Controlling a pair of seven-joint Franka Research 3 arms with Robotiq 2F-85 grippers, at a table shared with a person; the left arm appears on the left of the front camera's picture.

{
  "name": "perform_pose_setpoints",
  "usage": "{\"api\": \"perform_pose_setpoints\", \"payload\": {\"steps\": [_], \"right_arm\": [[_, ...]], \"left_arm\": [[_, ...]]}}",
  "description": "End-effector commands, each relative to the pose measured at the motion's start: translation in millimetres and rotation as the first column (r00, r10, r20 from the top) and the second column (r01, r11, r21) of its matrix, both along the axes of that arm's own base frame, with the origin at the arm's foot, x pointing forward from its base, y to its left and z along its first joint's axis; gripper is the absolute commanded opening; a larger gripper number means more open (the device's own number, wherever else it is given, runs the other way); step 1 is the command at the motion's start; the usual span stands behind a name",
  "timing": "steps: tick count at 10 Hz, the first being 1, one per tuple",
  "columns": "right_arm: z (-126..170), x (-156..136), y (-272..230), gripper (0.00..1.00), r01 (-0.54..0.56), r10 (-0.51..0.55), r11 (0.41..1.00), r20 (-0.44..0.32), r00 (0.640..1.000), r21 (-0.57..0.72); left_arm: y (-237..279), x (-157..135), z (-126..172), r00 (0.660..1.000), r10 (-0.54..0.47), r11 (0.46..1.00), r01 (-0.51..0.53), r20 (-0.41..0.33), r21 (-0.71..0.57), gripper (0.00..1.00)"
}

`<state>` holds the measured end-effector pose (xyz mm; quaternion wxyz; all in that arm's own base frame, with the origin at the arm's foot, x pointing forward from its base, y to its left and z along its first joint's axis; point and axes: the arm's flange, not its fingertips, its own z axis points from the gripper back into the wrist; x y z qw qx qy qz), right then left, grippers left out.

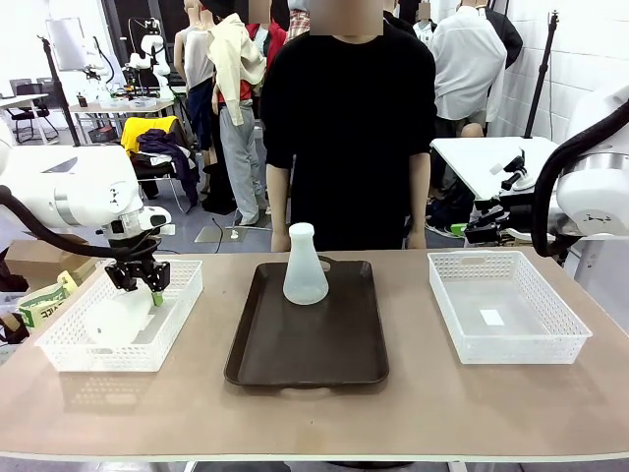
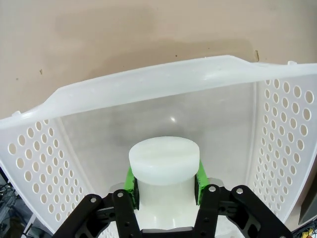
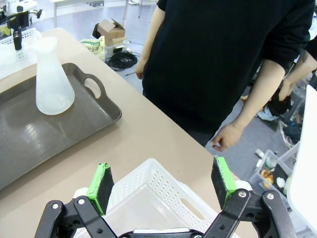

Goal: Prepare the laboratory tools.
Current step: Pick up the Big flask that the person points to, then place the picked Big flask upright in the Handle tray as directed by the person.

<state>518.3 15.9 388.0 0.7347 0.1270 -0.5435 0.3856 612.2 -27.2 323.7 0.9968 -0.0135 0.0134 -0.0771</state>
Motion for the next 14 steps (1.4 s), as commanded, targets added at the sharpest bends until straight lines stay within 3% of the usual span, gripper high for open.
{"api": "perform_pose_setpoints", "payload": {"steps": [1,3,14], "right_arm": [[1.6,-0.1,-0.2,1.0,-0.002,0.002,1.0,-0.012,1.0,0.001],[1.6,-0.1,-0.2,1.0,-0.002,0.002,1.0,-0.012,1.0,0.001],[1.6,-0.1,-0.2,1.0,-0.002,0.002,1.0,-0.012,1.0,0.001]], "left_arm": [[-0.8,-1.0,2.3,1.0,0.011,0.999,-0.012,0.017,0.035,0.0],[-0.4,-2.6,0.4,1.0,0.003,1.0,-0.003,-0.022,0.015,0.0],[-0.4,0.0,0.0,1.0,0.0,1.0,0.0,0.001,0.001,0.0]]}}
